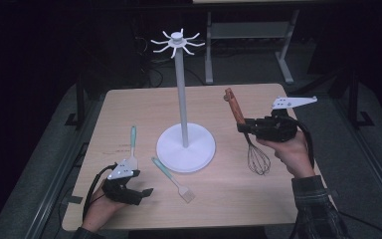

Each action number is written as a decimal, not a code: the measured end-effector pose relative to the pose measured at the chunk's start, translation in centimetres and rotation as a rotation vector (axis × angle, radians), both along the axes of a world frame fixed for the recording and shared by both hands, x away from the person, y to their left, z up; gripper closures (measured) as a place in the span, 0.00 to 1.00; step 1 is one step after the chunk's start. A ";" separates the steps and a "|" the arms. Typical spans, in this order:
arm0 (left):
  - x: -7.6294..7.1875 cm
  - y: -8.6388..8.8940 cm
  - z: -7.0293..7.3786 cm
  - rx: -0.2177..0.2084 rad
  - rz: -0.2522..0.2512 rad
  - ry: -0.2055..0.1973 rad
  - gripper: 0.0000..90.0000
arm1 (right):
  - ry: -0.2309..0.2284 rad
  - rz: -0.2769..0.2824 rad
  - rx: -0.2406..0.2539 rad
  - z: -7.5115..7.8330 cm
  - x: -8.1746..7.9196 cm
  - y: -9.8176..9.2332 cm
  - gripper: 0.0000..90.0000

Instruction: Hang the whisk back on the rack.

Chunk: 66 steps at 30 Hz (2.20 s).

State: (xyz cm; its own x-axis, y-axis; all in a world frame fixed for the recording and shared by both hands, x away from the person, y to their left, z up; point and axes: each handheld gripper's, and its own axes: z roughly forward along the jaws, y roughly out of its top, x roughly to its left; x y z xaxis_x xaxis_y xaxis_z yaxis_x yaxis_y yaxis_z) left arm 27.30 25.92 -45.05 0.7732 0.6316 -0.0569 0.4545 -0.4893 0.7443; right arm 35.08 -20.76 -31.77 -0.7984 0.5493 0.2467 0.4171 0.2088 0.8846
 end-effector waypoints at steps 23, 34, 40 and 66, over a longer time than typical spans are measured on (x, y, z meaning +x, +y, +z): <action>0.0 0.0 0.0 0.005 0.003 0.004 0.17 | -0.106 0.089 0.115 4.7 0.3 1.9 0.79; 0.0 0.0 -0.1 0.001 0.004 0.007 0.17 | -0.160 0.138 0.142 7.5 0.0 3.5 0.79; 0.0 0.0 0.0 0.005 0.002 0.008 0.17 | -0.181 0.159 0.135 8.6 0.1 4.8 0.79; 0.0 0.1 0.0 0.002 -0.001 0.008 0.17 | -0.196 0.188 0.131 9.6 1.6 7.7 0.79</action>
State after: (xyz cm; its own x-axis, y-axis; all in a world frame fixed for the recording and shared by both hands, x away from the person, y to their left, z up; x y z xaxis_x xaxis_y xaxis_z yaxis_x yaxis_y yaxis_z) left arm 27.26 26.02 -45.03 0.7733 0.6311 -0.0614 0.4597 -0.4914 0.7398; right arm 36.71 -13.03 -22.18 -0.9226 0.3608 0.1369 0.2006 0.1453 0.9688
